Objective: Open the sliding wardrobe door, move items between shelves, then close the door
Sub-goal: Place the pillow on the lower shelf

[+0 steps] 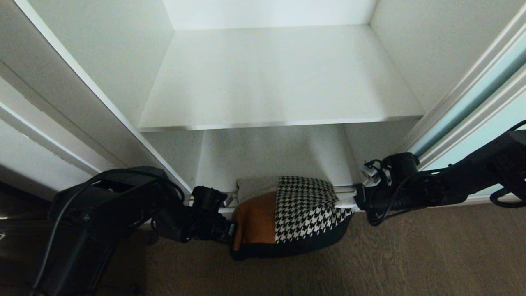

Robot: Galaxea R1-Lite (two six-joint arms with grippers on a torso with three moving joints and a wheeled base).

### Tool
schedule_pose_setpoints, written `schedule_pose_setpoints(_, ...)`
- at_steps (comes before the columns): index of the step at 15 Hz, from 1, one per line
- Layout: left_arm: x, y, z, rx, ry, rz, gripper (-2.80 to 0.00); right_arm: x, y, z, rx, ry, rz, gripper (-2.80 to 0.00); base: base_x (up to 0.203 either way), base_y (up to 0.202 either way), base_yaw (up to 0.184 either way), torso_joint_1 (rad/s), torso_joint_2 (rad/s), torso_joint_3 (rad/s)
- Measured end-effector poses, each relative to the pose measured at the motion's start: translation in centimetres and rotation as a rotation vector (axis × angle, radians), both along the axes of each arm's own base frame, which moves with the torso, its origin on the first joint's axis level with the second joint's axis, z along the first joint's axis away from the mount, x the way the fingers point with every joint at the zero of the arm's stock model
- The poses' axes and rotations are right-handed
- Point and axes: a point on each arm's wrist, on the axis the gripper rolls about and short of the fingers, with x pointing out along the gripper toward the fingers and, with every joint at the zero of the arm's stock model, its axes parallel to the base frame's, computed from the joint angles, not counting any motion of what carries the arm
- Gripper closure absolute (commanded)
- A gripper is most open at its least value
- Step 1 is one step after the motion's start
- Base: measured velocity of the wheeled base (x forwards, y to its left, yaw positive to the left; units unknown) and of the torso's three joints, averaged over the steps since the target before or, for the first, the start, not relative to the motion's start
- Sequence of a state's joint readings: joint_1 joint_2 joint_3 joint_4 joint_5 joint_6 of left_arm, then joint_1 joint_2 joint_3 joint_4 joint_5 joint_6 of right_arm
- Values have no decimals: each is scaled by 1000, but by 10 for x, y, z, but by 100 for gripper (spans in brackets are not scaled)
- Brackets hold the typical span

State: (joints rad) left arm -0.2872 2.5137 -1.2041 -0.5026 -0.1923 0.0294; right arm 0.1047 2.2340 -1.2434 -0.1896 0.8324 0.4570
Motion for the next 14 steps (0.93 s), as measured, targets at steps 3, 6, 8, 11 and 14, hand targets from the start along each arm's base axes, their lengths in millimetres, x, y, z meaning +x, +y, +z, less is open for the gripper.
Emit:
schedule_pose_setpoints(3, 12, -4, -1, -13, -37, 3, 0, 0, 0, 0, 0, 1, -1, 0, 0, 0, 0, 0, 0, 0)
schedule_pose_setpoints(6, 35, -13, -1, -38, -106, 12, 0, 0, 0, 0, 0, 1, 1, 0, 0, 0, 0, 0, 0, 0)
schedule_pose_setpoints(8, 51, -19, 2, -69, -161, 24, 0, -2, 0, -1, -1, 3, 2, 0, 0, 0, 0, 0, 0, 0)
schedule_pose_setpoints(11, 87, -29, 18, -128, -301, 106, 0, -4, 0, -4, -12, -24, 20, 0, 0, 0, 0, 0, 0, 0)
schedule_pose_setpoints(14, 109, -35, 32, -162, -389, 198, 0, -9, 2, -11, -36, -56, 59, 0, 0, 0, 0, 0, 0, 0)
